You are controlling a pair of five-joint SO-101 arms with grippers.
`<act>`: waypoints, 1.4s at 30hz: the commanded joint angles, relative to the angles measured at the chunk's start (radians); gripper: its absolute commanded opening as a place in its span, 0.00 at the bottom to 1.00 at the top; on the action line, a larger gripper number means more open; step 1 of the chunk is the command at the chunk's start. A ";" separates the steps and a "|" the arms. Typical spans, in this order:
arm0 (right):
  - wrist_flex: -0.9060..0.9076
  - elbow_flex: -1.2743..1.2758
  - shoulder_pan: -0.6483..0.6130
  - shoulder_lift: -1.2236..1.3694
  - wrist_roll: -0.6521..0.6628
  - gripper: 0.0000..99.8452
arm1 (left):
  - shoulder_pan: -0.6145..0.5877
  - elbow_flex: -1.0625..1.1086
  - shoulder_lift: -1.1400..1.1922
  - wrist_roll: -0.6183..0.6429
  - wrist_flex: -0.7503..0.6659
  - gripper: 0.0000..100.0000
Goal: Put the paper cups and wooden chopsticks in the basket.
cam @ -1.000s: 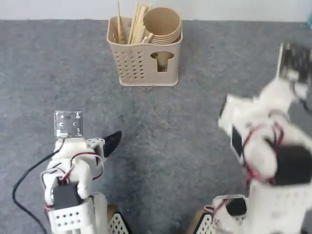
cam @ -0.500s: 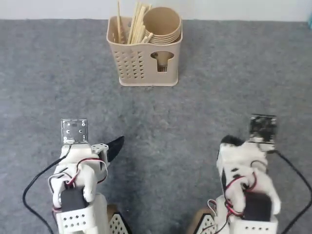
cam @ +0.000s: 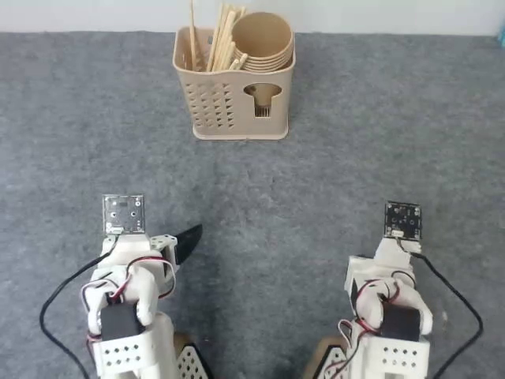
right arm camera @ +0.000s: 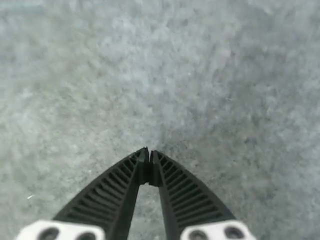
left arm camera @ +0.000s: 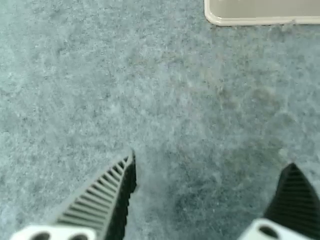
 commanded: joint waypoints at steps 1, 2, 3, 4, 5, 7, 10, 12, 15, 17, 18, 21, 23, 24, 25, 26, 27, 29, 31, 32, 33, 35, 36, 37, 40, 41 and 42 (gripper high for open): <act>0.008 -0.002 0.019 -0.012 0.015 0.01 | 0.005 -0.007 -0.021 -0.014 0.011 0.42; 0.007 0.008 0.024 -0.012 0.015 0.01 | 0.002 -0.007 -0.021 -0.014 0.011 0.42; 0.001 0.021 0.024 -0.012 0.015 0.01 | 0.000 -0.007 -0.021 -0.014 0.011 0.42; -0.004 0.044 0.019 -0.012 0.017 0.01 | 0.002 -0.007 -0.021 -0.014 0.012 0.42; -0.015 0.061 0.018 -0.012 0.017 0.01 | 0.003 -0.007 -0.021 -0.014 0.021 0.42; -0.018 0.061 0.018 -0.010 0.017 0.01 | 0.005 -0.010 -0.021 -0.015 0.038 0.42; -0.018 0.061 0.025 -0.010 0.017 0.01 | 0.006 -0.012 -0.021 -0.015 0.044 0.42; -0.018 0.061 0.025 -0.010 0.017 0.01 | 0.006 -0.012 -0.021 -0.015 0.046 0.41; -0.018 0.061 0.025 -0.010 0.017 0.01 | 0.006 -0.012 -0.021 -0.015 0.054 0.32; -0.018 0.061 0.025 -0.010 0.017 0.01 | 0.006 -0.012 -0.021 -0.015 0.055 0.22; -0.018 0.061 0.025 -0.010 0.018 0.01 | 0.006 -0.013 -0.021 -0.015 0.055 0.17; -0.018 0.061 0.025 -0.010 0.020 0.01 | 0.006 -0.013 -0.021 -0.015 0.054 0.07; -0.018 0.061 0.025 -0.010 0.021 0.01 | 0.006 -0.012 -0.021 -0.015 0.052 0.03; -0.018 0.061 0.024 -0.010 0.021 0.01 | 0.006 -0.012 -0.021 -0.015 0.052 0.01; -0.018 0.061 0.019 -0.012 0.021 0.01 | 0.006 -0.010 -0.021 -0.015 0.052 0.01; -0.016 0.061 0.018 -0.012 0.021 0.01 | 0.006 -0.007 -0.021 -0.015 0.055 0.01; -0.015 0.061 0.018 -0.012 0.021 0.01 | 0.006 -0.004 -0.021 -0.015 0.060 0.01; -0.015 0.061 0.018 -0.012 0.021 0.01 | 0.005 0.021 -0.017 -0.014 0.069 0.01; -0.015 0.061 0.018 -0.012 0.021 0.01 | 0.006 0.019 -0.021 -0.015 0.121 0.01; -0.015 0.061 0.018 -0.012 0.021 0.01 | 0.006 0.019 -0.020 -0.015 0.112 0.01; -0.015 0.061 0.018 -0.012 0.021 0.01 | 0.006 0.019 -0.018 -0.015 0.114 0.01; -0.015 0.061 0.018 -0.012 0.021 0.01 | 0.006 0.019 -0.018 -0.015 0.115 0.01; -0.015 0.061 0.018 -0.012 0.021 0.01 | 0.006 0.019 -0.018 -0.015 0.115 0.01; -0.015 0.061 0.018 -0.012 0.021 0.01 | 0.003 0.019 -0.018 -0.014 0.115 0.01; -0.015 0.061 0.018 -0.012 0.021 0.01 | 0.000 0.019 -0.018 -0.014 0.115 0.01; -0.015 0.061 0.018 -0.012 0.021 0.01 | 0.000 0.019 -0.018 -0.014 0.115 0.01; -0.015 0.061 0.018 -0.012 0.021 0.01 | 0.000 0.019 -0.018 -0.014 0.115 0.01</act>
